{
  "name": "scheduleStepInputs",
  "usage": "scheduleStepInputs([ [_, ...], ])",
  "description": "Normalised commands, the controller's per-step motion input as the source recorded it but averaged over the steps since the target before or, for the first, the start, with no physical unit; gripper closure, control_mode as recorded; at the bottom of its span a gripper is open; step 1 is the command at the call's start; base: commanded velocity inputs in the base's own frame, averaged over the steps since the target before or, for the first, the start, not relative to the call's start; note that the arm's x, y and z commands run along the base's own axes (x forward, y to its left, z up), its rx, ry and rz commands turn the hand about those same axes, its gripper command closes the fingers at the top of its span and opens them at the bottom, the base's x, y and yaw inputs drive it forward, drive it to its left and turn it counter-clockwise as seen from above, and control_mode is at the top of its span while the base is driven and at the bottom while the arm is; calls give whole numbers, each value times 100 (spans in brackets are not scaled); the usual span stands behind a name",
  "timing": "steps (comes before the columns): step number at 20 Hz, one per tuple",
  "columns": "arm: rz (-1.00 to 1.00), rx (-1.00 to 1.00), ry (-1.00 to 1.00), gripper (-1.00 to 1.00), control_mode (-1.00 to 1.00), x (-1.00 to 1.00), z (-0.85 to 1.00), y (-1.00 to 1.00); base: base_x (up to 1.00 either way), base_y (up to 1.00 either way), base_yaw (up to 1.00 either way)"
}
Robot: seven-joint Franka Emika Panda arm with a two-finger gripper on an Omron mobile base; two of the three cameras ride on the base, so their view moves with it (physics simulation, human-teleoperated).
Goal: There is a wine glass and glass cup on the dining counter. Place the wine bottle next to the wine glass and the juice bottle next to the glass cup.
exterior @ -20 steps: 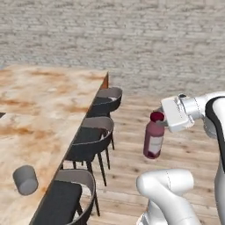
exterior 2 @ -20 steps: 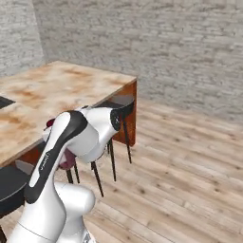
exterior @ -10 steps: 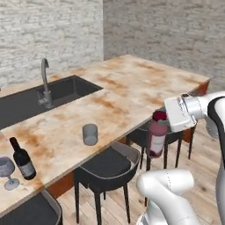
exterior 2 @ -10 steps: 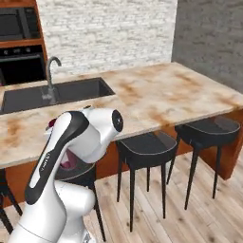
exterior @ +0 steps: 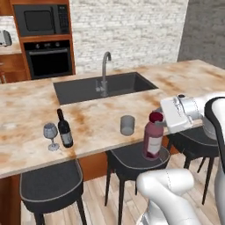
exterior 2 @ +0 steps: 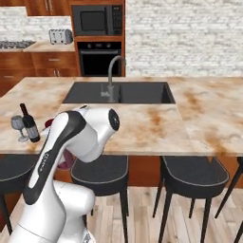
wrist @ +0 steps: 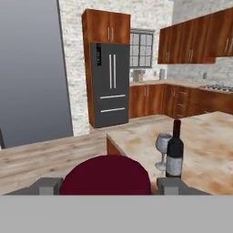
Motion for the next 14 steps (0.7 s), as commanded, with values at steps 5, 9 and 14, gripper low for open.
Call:
scheduleStepInputs([
  [5,0,0,0,100,100,0,0,0,1,-59,29],
  [9,0,0,0,100,100,0,0,0,0,-67,20],
  [14,0,0,0,100,100,0,0,0,27,-50,22],
])
